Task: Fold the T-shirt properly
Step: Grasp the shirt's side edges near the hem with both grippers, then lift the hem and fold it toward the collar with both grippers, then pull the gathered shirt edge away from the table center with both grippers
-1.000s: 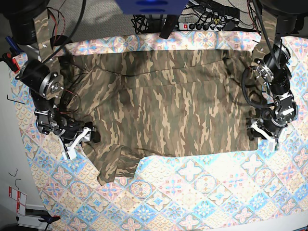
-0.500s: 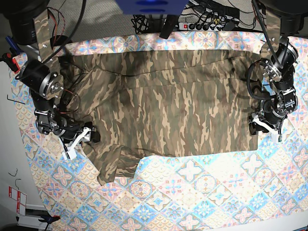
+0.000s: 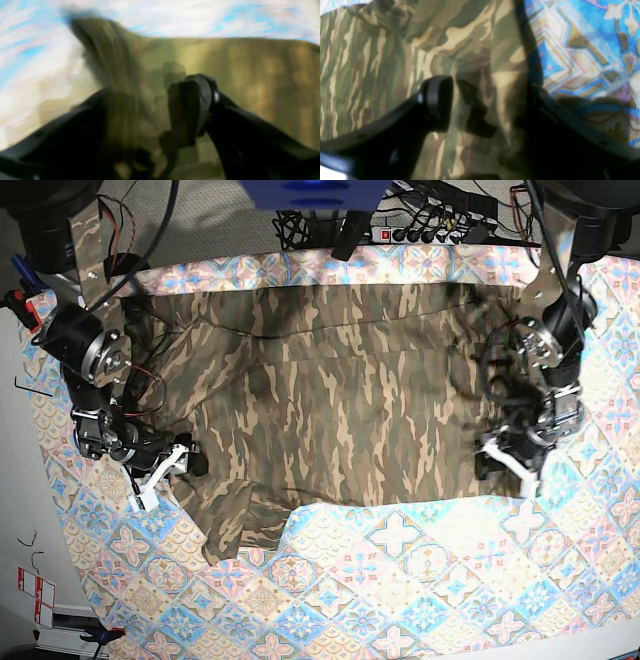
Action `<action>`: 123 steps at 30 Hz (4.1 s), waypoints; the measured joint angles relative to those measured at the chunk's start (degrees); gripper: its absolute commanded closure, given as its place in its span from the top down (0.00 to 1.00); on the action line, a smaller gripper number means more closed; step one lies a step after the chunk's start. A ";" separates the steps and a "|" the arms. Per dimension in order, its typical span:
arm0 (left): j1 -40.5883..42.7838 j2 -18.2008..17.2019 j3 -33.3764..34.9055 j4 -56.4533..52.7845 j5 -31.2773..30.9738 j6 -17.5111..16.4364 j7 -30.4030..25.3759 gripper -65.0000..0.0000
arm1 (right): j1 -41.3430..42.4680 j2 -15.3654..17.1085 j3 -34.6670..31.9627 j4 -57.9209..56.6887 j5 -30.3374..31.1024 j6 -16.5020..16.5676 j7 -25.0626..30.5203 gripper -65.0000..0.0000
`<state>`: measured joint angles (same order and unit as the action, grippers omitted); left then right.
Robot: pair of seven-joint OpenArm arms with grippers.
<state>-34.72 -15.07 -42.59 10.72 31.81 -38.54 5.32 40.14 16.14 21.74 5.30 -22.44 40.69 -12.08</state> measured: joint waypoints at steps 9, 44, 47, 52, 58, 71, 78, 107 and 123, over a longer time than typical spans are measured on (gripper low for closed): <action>-0.09 1.75 0.00 0.15 -0.70 -0.94 2.75 0.19 | -0.02 0.09 0.00 0.00 -0.20 -0.94 -0.57 0.21; 9.05 4.20 0.09 31.82 -0.61 -4.90 25.75 0.05 | -12.79 -2.69 0.04 32.96 -1.09 1.68 -14.58 0.02; 11.98 5.46 0.13 38.45 -0.72 -4.83 28.46 0.05 | -15.98 -3.93 -0.11 38.42 -0.55 2.19 -14.53 0.02; 15.19 6.86 0.48 45.51 -0.31 -4.83 29.31 0.05 | -20.48 -3.91 -0.15 45.81 -0.66 2.40 -14.64 0.02; 15.04 7.26 0.46 49.64 0.28 -3.96 30.16 0.05 | -22.45 -6.14 -0.24 54.49 -0.74 1.77 -14.19 0.02; 21.97 7.89 5.66 63.67 0.42 -3.34 33.00 0.05 | -33.18 -7.17 -0.22 69.81 -0.87 1.18 -17.57 0.02; 29.62 7.61 8.72 74.29 -4.50 -3.15 32.83 0.05 | -39.41 -8.37 -0.11 78.60 -1.07 0.98 -17.99 0.02; 47.98 7.56 9.09 86.27 -6.32 -4.42 31.67 0.05 | -54.73 -15.23 14.21 93.48 -0.09 2.43 -17.55 0.02; 51.43 6.82 14.14 80.06 -4.87 -3.28 31.58 0.18 | -54.16 -15.17 15.52 86.88 -1.42 0.42 -29.18 0.23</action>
<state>16.71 -8.25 -28.45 90.78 26.94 -41.82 36.91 -14.02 0.97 37.26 92.18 -23.86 41.10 -41.25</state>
